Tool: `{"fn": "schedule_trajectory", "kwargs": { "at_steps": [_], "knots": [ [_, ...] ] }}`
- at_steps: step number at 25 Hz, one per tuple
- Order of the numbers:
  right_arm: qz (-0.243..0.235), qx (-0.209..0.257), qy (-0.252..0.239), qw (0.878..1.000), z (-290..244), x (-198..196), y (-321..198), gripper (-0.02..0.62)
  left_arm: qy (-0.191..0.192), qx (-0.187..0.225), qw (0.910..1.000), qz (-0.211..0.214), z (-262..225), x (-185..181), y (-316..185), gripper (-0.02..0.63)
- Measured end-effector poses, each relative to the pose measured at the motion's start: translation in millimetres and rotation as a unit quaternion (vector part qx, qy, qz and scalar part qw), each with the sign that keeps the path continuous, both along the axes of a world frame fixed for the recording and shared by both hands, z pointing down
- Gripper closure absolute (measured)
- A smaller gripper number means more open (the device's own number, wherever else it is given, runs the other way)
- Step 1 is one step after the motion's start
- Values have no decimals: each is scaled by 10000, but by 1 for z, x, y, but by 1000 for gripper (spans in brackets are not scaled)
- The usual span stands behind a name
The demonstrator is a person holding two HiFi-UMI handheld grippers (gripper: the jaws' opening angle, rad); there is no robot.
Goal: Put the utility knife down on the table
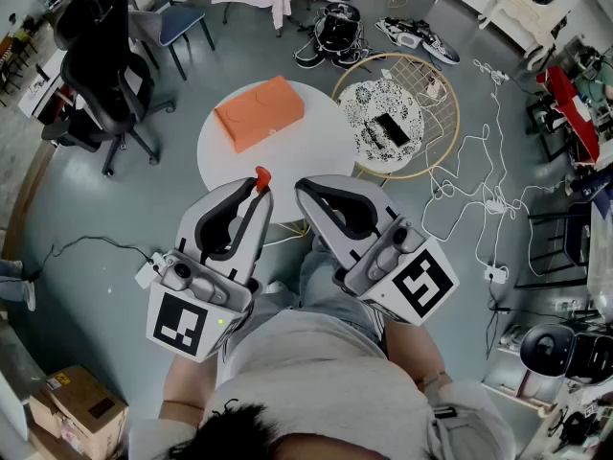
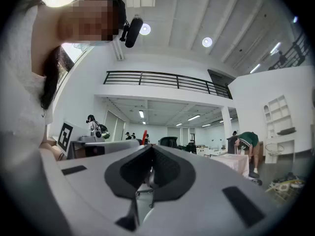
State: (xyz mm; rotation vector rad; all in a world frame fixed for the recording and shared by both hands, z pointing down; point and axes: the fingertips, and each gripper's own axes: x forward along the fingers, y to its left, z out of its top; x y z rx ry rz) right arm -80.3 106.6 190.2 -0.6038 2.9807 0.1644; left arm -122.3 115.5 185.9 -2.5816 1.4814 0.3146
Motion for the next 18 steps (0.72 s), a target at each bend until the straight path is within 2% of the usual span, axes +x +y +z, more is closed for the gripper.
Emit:
{"fn": "schedule_trajectory", "kwargs": {
  "at_steps": [18],
  "knots": [
    [263,-166,-104,9995,5,10,-26,586,64,-64,9997,209,6,9,-26,549]
  ]
}}
